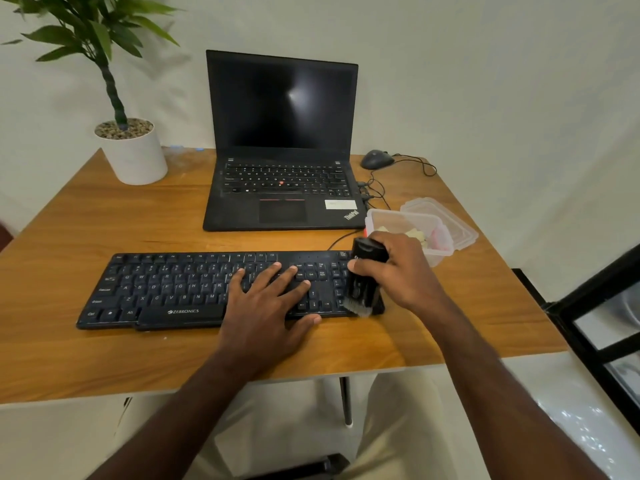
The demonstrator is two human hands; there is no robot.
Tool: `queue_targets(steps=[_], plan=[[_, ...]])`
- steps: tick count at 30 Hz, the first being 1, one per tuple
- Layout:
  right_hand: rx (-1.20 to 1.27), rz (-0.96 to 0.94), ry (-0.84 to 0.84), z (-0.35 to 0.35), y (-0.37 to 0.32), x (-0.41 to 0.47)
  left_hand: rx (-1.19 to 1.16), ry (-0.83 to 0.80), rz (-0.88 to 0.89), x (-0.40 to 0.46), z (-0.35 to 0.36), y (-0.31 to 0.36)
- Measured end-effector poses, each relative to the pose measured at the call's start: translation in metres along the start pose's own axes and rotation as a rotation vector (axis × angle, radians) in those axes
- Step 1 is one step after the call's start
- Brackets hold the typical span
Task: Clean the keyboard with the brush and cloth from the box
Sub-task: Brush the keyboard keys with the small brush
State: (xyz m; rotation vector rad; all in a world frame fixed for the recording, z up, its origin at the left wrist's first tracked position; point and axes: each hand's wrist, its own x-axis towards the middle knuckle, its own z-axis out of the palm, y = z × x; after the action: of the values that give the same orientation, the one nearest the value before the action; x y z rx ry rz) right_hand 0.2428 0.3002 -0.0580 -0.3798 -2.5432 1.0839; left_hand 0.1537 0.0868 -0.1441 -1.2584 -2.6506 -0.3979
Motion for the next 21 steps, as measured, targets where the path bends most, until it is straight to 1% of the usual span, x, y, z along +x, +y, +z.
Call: queue_targets(steps=[2, 3, 7, 9, 10, 11, 13, 15, 19, 21], plan=[[-0.006, -0.03, 0.051, 0.004, -0.007, 0.004, -0.005, 0.005, 0.003, 0.0, 0.0, 0.0], [-0.036, -0.048, 0.05, 0.01, -0.009, 0.004, -0.004, 0.008, 0.003, -0.001, 0.0, 0.0], [-0.124, -0.134, -0.058, 0.023, -0.008, -0.009, -0.009, 0.014, 0.001, -0.001, 0.001, 0.0], [-0.125, -0.123, -0.114, 0.012, 0.002, -0.008, -0.006, 0.013, -0.004, 0.0, 0.001, 0.0], [-0.096, -0.105, -0.115, 0.006, 0.006, -0.008, -0.007, 0.01, -0.005, 0.0, 0.001, 0.0], [-0.052, -0.088, -0.082, 0.002, 0.011, -0.008, -0.007, 0.009, -0.005, 0.0, 0.001, 0.0], [0.032, -0.064, 0.034, 0.003, 0.014, -0.008, -0.004, 0.008, -0.006, 0.0, 0.002, -0.001], [0.053, -0.074, 0.102, 0.013, 0.009, -0.007, 0.0, 0.007, -0.01, 0.001, 0.002, -0.001], [-0.034, -0.124, 0.144, 0.039, -0.004, -0.002, 0.006, 0.012, -0.011, 0.0, 0.002, -0.001], [-0.055, -0.169, 0.109, 0.044, -0.006, -0.003, 0.007, 0.013, -0.009, 0.0, 0.002, -0.001]])
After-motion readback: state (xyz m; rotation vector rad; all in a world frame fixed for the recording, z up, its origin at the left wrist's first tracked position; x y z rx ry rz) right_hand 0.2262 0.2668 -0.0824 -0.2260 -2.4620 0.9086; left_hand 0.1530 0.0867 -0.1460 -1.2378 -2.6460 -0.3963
